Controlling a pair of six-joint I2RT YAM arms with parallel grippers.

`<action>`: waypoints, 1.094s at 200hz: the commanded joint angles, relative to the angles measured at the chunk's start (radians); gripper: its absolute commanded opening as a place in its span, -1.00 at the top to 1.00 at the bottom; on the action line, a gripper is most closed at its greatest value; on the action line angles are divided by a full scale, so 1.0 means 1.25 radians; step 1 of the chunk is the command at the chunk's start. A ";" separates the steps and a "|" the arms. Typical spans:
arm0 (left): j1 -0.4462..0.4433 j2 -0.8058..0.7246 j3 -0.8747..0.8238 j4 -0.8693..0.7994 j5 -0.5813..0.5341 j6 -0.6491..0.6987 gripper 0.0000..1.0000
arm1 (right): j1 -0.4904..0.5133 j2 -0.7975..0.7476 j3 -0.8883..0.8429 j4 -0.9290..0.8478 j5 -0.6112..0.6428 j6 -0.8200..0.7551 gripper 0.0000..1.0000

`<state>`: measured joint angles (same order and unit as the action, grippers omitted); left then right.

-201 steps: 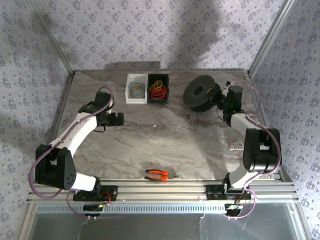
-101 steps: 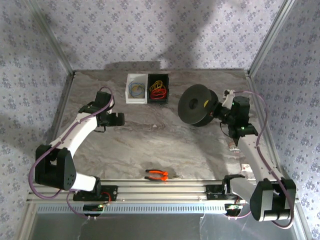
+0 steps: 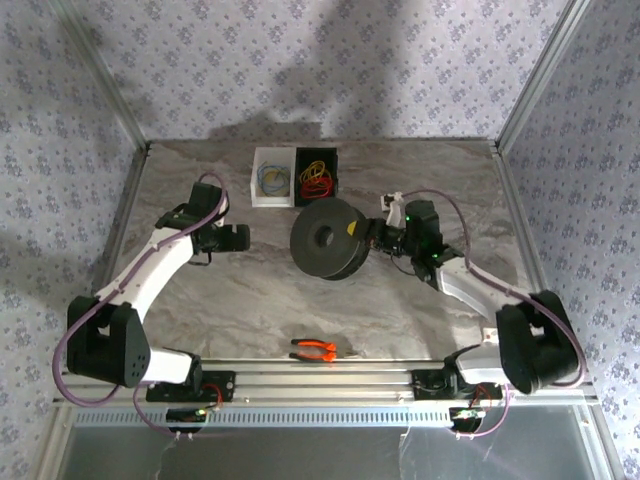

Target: Wrap the cables

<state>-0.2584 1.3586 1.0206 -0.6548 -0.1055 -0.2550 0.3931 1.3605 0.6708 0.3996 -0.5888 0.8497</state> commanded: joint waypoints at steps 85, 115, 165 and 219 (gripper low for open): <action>-0.005 -0.017 0.010 -0.013 -0.008 0.010 -1.00 | 0.032 0.250 0.008 0.077 0.034 -0.070 1.00; -0.006 -0.014 0.012 -0.014 -0.006 0.011 -0.99 | 0.035 0.299 0.004 0.089 0.038 -0.072 0.87; -0.006 -0.014 0.012 -0.014 -0.010 0.014 -0.99 | 0.036 0.302 0.034 0.044 0.043 -0.108 0.51; -0.007 -0.016 0.019 -0.034 -0.011 0.017 -1.00 | 0.033 0.174 0.141 -0.229 0.113 -0.305 -0.49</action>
<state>-0.2584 1.3479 1.0206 -0.6556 -0.1059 -0.2516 0.4309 1.6733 0.7624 0.3344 -0.5198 0.6449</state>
